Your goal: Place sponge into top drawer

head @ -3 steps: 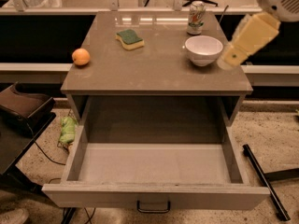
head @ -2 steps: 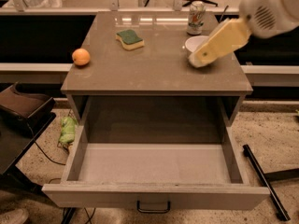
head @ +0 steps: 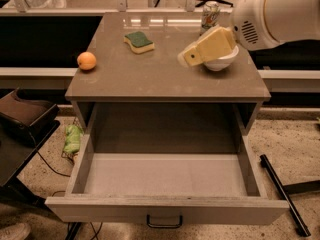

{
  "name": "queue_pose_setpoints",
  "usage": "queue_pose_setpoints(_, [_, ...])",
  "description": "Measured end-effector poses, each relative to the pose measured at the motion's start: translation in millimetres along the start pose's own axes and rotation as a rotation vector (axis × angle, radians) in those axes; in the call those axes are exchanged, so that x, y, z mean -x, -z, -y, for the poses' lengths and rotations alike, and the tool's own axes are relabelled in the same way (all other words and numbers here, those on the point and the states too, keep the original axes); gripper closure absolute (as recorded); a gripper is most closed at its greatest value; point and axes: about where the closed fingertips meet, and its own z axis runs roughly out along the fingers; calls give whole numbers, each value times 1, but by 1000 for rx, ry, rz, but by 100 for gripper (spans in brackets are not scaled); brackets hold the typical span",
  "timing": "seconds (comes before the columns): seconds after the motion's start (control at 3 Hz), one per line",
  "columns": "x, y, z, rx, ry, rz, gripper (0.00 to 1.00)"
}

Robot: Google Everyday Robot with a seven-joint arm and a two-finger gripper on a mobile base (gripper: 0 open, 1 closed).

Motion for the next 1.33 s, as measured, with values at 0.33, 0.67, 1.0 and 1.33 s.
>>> queue_pose_setpoints(0.33, [1,-1,0,1,0,4,0])
queue_pose_setpoints(0.67, [11,-25,-2,14,-19,62,0])
queue_pose_setpoints(1.0, [38,-81,1,34,-37,170,0])
queue_pose_setpoints(1.33, [79,-173,11,55,-47,300,0])
